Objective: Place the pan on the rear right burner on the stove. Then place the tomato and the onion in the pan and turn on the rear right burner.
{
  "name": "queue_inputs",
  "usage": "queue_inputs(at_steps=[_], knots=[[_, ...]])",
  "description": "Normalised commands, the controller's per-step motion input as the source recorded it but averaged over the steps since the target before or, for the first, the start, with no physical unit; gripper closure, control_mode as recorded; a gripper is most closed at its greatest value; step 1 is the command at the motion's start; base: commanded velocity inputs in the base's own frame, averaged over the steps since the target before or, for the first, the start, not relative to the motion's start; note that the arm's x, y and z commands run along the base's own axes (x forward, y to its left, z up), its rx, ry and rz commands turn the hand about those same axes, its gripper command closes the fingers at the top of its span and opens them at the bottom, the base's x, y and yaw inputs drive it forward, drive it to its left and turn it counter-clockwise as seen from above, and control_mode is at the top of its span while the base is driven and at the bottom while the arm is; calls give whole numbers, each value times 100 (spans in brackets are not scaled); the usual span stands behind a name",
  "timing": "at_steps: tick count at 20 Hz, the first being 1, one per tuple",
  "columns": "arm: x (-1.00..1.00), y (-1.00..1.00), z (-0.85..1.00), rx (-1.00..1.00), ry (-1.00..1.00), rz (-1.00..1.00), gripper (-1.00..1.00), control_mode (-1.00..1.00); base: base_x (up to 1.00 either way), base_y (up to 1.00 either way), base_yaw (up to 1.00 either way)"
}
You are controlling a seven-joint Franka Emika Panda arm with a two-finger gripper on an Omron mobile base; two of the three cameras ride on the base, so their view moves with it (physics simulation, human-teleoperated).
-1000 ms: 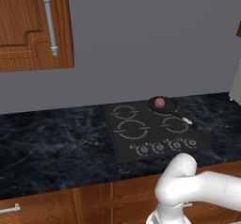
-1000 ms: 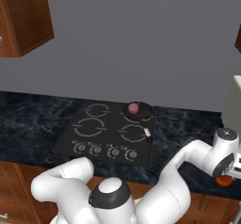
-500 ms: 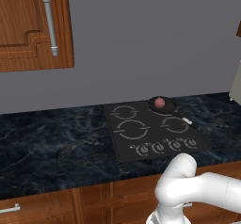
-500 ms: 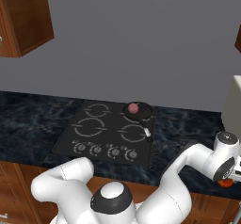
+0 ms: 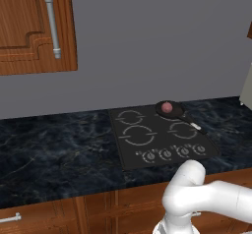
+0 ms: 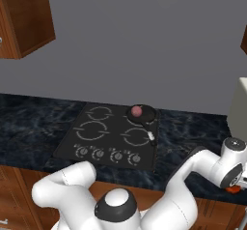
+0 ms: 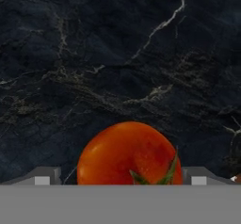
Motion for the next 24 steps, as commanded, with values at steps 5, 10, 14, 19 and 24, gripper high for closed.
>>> queue_inputs(at_steps=[5, 10, 14, 19, 24], knots=[[0, 0, 0, 0, 0, 0, 100, -100, 0, 0, 0], [0, 1, 0, 0, 2, 0, 100, -100, 0, 0, 0], [0, 0, -1, 0, 1, 0, 100, -100, 0, 0, 0], [0, 30, 4, 0, -2, 5, 100, -100, 0, 0, 0], [-1, 59, 13, 0, -4, 3, 100, -100, 0, 0, 0]])
